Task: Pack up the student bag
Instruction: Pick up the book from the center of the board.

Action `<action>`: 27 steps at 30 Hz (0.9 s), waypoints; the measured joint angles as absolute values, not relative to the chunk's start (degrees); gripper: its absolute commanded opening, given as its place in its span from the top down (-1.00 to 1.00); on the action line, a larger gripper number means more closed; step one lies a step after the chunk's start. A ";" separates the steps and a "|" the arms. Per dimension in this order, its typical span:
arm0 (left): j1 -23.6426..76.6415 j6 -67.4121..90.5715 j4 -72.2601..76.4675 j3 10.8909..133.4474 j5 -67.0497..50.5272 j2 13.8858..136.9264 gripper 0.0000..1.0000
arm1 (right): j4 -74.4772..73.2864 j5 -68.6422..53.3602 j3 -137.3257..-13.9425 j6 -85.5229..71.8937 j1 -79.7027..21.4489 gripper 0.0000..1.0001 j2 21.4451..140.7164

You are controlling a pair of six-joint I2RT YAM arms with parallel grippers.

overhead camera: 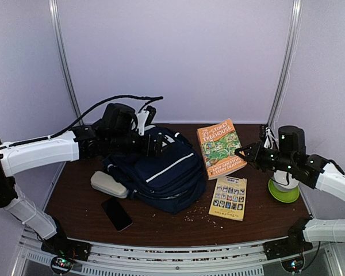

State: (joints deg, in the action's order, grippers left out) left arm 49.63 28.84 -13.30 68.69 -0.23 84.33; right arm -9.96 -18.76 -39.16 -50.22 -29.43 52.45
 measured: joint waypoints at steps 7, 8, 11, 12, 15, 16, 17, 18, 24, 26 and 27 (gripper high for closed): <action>49.63 29.80 -9.91 68.64 -8.71 83.20 -0.96 | -5.37 -26.59 -37.76 -46.24 -33.82 1.00 49.95; 49.63 30.65 -8.71 68.49 -10.39 82.98 -0.96 | -4.49 -27.27 -37.60 -46.17 -34.30 1.00 49.60; 49.60 34.30 -4.25 67.11 -14.66 82.28 -0.96 | -1.83 -28.53 -37.43 -46.26 -34.76 1.00 48.86; 49.54 35.92 -2.81 66.57 -15.86 82.15 -0.95 | -1.10 -28.67 -37.43 -46.41 -34.76 1.00 48.84; 49.21 40.45 1.54 64.79 -18.98 82.15 -0.96 | 2.15 -28.88 -37.06 -46.87 -34.96 1.00 48.86; 49.01 42.30 2.96 64.18 -20.03 82.15 -0.96 | 2.92 -28.88 -37.01 -46.94 -35.03 1.00 48.88; 48.82 43.55 3.86 63.86 -20.84 82.17 -0.96 | 3.64 -28.93 -37.01 -46.98 -35.09 1.00 48.97; 48.58 44.95 5.02 63.61 -21.71 82.19 -0.96 | 4.23 -28.99 -37.01 -46.98 -35.24 1.00 49.01; 48.18 50.06 10.15 63.66 -24.95 83.05 -0.95 | 7.66 -30.22 -37.01 -47.00 -36.75 1.00 49.67; 48.14 51.59 11.64 63.66 -26.04 84.09 -0.92 | 8.69 -30.63 -37.01 -47.11 -37.26 1.00 50.09; 48.07 52.23 12.32 63.68 -26.44 84.68 -0.90 | 9.13 -30.85 -37.01 -47.16 -37.54 1.00 50.28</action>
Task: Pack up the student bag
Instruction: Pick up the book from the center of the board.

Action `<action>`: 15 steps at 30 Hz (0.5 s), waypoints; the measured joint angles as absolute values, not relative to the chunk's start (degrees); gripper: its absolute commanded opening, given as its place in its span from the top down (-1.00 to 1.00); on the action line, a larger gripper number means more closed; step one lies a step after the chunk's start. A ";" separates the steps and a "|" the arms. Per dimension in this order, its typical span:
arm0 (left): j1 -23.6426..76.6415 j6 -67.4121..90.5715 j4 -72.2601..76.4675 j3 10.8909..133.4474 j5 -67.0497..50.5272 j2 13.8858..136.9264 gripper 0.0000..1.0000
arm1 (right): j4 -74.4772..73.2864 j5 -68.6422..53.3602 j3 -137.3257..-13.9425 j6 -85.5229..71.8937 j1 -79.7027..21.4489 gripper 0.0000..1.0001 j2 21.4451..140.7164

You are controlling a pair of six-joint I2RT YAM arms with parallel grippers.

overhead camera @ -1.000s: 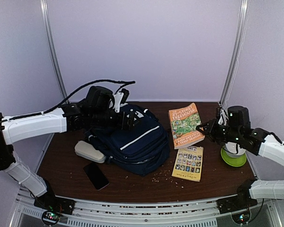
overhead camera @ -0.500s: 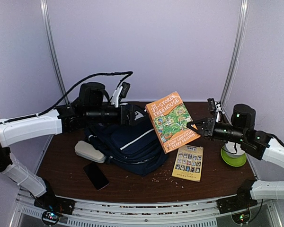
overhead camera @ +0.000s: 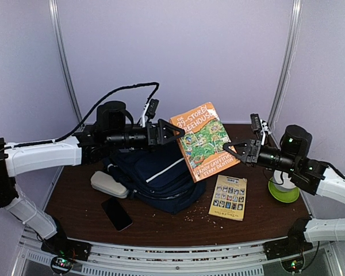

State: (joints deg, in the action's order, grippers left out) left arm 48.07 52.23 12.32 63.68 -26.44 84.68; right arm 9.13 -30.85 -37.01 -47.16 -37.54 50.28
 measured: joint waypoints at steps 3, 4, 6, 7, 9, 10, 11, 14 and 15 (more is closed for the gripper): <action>47.92 54.11 13.61 63.72 -27.51 86.39 -0.71 | 10.61 -31.73 -37.01 -47.40 -38.50 1.00 51.05; 47.92 54.70 13.89 63.72 -27.75 86.76 -0.62 | 11.03 -31.97 -37.01 -47.53 -38.74 1.00 51.24; 47.88 55.79 15.05 63.72 -28.38 87.24 -0.38 | 11.79 -32.69 -37.04 -47.72 -39.20 1.00 51.72; 47.83 56.40 15.92 63.72 -28.58 87.33 -0.23 | 12.05 -33.10 -37.10 -47.77 -39.35 1.00 51.99; 47.77 57.34 17.74 63.72 -29.19 87.33 0.05 | 12.64 -33.89 -37.19 -47.81 -39.55 1.00 52.62; 47.72 57.41 18.65 63.72 -29.50 87.33 0.19 | 12.78 -34.33 -37.26 -47.86 -39.64 1.00 52.97; 47.70 57.84 19.57 63.72 -29.74 87.33 0.37 | 13.02 -34.68 -37.28 -47.90 -39.72 1.00 53.28; 47.66 58.89 21.21 63.72 -30.15 87.33 0.98 | 13.08 -34.92 -37.76 -47.92 -39.88 1.00 54.00; 47.66 59.02 21.80 63.72 -30.22 87.33 1.00 | 13.04 -34.85 -38.17 -47.90 -39.88 0.79 54.22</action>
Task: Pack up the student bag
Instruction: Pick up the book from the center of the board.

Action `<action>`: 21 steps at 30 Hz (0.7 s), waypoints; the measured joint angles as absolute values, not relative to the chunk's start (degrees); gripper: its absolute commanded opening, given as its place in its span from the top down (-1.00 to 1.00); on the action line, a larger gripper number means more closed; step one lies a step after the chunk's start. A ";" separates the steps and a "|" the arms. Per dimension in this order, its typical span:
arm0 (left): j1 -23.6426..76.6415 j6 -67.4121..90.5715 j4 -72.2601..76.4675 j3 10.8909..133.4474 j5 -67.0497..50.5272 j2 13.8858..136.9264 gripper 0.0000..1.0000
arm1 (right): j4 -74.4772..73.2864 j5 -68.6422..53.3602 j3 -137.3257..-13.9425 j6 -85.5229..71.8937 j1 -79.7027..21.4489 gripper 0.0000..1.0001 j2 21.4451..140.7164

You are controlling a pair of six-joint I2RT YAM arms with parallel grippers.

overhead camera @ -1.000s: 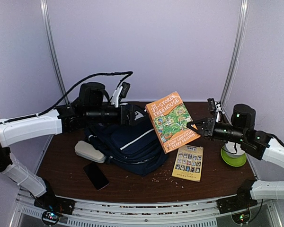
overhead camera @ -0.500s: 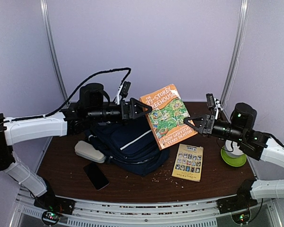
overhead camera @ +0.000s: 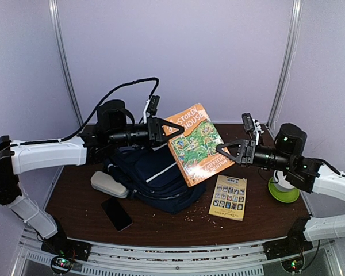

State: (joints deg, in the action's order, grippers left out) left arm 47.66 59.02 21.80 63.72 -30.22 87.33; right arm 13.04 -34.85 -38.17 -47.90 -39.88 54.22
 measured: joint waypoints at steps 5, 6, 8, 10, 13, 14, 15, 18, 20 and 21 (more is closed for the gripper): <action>47.59 59.29 23.64 63.75 -30.15 86.54 1.00 | 13.56 -34.17 -39.13 -48.38 -39.90 -0.52 54.08; 47.55 59.27 23.70 63.77 -29.89 86.19 1.00 | 14.11 -34.04 -39.13 -48.64 -39.92 -0.62 54.00; 47.51 59.07 23.38 63.77 -29.52 85.43 1.00 | 15.40 -33.26 -39.13 -49.71 -40.10 -0.76 53.69; 47.44 58.83 22.52 63.77 -28.71 84.40 1.00 | 17.21 -32.47 -39.18 -50.68 -40.60 -0.88 53.34; 47.07 58.85 22.22 63.92 -27.68 83.18 1.00 | 20.05 -30.98 -39.18 -51.99 -42.00 -0.96 53.17; 47.00 58.98 22.35 64.07 -27.51 82.89 1.00 | 20.73 -30.46 -39.18 -52.40 -42.54 -0.98 53.25; 46.98 59.29 22.68 64.10 -27.51 82.56 1.00 | 21.61 -29.54 -39.18 -52.62 -43.11 -1.00 53.41; 46.98 60.36 23.66 64.10 -27.44 82.04 1.00 | 23.46 -27.31 -39.18 -53.49 -43.75 -0.99 53.87; 46.98 60.84 24.62 64.10 -26.98 81.89 1.00 | 24.67 -25.63 -39.07 -54.33 -43.99 -0.99 53.82; 46.96 61.01 24.97 64.10 -26.61 81.67 1.00 | 25.17 -24.93 -38.87 -54.48 -44.05 -0.99 53.65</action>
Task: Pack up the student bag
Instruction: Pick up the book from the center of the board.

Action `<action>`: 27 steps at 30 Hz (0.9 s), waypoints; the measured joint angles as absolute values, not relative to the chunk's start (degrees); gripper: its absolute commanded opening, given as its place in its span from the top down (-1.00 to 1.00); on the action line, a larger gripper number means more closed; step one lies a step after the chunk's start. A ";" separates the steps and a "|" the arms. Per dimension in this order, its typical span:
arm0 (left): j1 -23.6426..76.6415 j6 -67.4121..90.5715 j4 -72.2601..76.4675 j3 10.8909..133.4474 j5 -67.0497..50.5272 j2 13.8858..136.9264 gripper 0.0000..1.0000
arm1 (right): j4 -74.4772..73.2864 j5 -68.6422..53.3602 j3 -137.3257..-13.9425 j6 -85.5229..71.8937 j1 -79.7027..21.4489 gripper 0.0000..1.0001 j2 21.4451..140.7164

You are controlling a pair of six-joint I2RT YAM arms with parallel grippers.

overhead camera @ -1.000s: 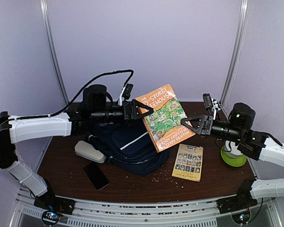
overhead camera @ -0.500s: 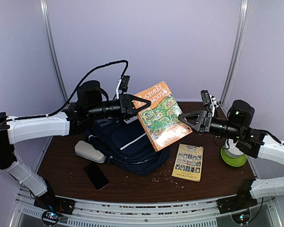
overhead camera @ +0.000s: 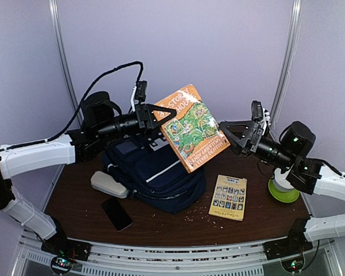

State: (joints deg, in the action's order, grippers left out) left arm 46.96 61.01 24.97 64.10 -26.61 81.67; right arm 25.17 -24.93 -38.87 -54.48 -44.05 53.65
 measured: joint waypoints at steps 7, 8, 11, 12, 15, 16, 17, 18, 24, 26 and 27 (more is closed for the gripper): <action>46.46 60.05 25.45 63.99 -22.41 75.92 1.00 | 26.15 -19.94 -34.57 -57.04 -44.38 -0.99 50.35; 46.28 59.88 25.54 63.94 -21.80 74.78 1.00 | 26.76 -19.84 -34.17 -57.52 -44.40 -0.99 50.48; 46.06 59.64 26.37 63.94 -21.04 72.86 1.00 | 29.41 -20.27 -33.71 -59.53 -44.69 -0.99 51.81; 46.06 59.64 26.87 63.94 -20.88 72.55 1.00 | 30.96 -20.71 -33.69 -60.42 -44.95 -0.99 52.71; 46.06 59.66 27.46 63.94 -20.78 72.58 1.00 | 36.14 -22.02 -33.69 -63.42 -45.71 -0.99 55.77; 46.06 59.68 27.40 63.88 -20.78 72.66 1.00 | 38.44 -22.46 -33.69 -64.47 -45.93 -0.99 56.93; 46.06 59.70 27.33 63.79 -20.78 72.71 1.00 | 40.36 -22.96 -33.69 -65.28 -46.04 -0.99 57.93; 46.06 59.72 27.33 63.66 -20.78 72.71 1.00 | 42.30 -23.42 -33.71 -66.24 -46.28 -0.99 58.89; 46.06 60.73 27.46 63.22 -20.82 72.95 1.00 | 46.46 -24.95 -36.18 -67.75 -47.35 -0.96 62.43; 46.06 61.32 27.59 63.09 -20.80 73.17 1.00 | 47.18 -25.34 -37.39 -67.81 -47.68 -0.84 63.35; 46.06 61.71 27.68 62.98 -20.84 73.30 1.00 | 47.53 -25.36 -37.91 -67.83 -47.79 -0.76 63.79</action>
